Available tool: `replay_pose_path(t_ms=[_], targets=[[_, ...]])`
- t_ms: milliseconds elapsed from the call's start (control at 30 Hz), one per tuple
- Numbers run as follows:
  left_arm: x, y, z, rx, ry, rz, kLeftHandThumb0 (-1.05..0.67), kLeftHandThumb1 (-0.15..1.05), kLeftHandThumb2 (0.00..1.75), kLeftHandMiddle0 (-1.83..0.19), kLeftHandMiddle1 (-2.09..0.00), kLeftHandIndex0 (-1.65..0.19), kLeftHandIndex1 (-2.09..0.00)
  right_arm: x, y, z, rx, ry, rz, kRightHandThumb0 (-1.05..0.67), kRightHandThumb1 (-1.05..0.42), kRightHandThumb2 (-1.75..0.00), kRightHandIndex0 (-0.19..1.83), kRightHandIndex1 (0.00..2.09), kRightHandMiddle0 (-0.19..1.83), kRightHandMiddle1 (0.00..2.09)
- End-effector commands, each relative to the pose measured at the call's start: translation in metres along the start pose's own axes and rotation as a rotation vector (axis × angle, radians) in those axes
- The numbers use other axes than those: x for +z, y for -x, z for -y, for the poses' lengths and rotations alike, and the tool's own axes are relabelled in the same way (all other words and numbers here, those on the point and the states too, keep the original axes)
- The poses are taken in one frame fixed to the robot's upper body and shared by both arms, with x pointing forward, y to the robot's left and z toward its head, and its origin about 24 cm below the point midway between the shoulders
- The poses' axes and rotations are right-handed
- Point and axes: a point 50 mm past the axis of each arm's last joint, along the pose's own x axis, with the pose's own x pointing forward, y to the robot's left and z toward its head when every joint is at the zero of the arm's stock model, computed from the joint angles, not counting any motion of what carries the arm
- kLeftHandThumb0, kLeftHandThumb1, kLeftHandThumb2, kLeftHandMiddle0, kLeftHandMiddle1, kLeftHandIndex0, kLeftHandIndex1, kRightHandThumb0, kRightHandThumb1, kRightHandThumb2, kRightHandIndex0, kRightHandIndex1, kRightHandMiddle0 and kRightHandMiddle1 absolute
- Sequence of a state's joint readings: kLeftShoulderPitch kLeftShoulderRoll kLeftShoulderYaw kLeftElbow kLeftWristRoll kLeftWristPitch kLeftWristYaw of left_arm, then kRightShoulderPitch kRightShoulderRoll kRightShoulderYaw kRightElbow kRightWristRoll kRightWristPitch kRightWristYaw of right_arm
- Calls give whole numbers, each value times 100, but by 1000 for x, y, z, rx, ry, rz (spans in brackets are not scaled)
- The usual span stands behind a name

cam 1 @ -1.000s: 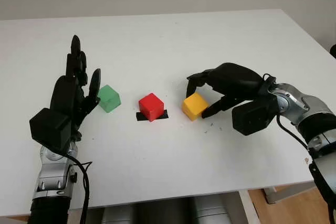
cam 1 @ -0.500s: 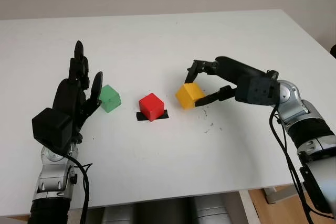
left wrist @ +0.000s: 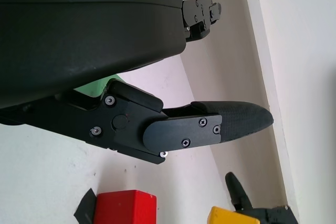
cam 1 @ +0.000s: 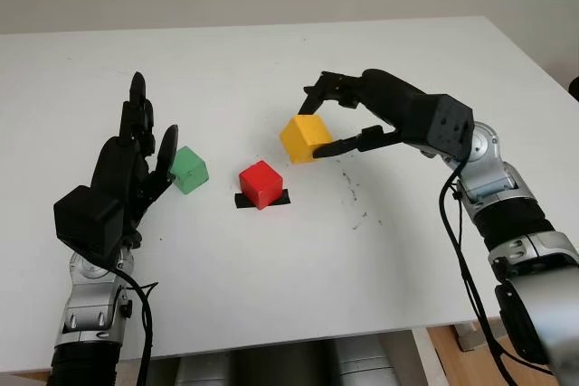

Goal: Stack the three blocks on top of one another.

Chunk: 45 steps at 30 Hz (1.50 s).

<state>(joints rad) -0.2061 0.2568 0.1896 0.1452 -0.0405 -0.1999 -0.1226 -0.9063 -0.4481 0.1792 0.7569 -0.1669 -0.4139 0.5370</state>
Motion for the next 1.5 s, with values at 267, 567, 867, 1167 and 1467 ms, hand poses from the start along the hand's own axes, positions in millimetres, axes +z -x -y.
replay_pose_path(t_ms=[267,567,867,1167,1467], targets=[[1,5,1,5,28,18,-80,105,59,18,-5,17,-5,51,-38,15,89,187,102,-44,-91,-5,31,5,43,150],[0,7,1,11,23,25,-80,105,59,19,-5,18,-5,62,-57,11,176,259,82,-41,-91,-5,30,5,44,148],[0,10,1,33,18,22,-80,105,57,16,-6,17,-6,61,-65,4,214,286,52,-41,-92,-6,29,4,41,148],[0,10,2,25,19,12,-80,105,58,17,-5,18,-5,51,-64,0,231,241,7,-43,-92,-5,28,4,42,150],[0,8,3,21,18,15,-81,105,58,18,-5,18,-5,41,-60,-4,237,194,-18,-47,-91,-5,33,7,45,149]])
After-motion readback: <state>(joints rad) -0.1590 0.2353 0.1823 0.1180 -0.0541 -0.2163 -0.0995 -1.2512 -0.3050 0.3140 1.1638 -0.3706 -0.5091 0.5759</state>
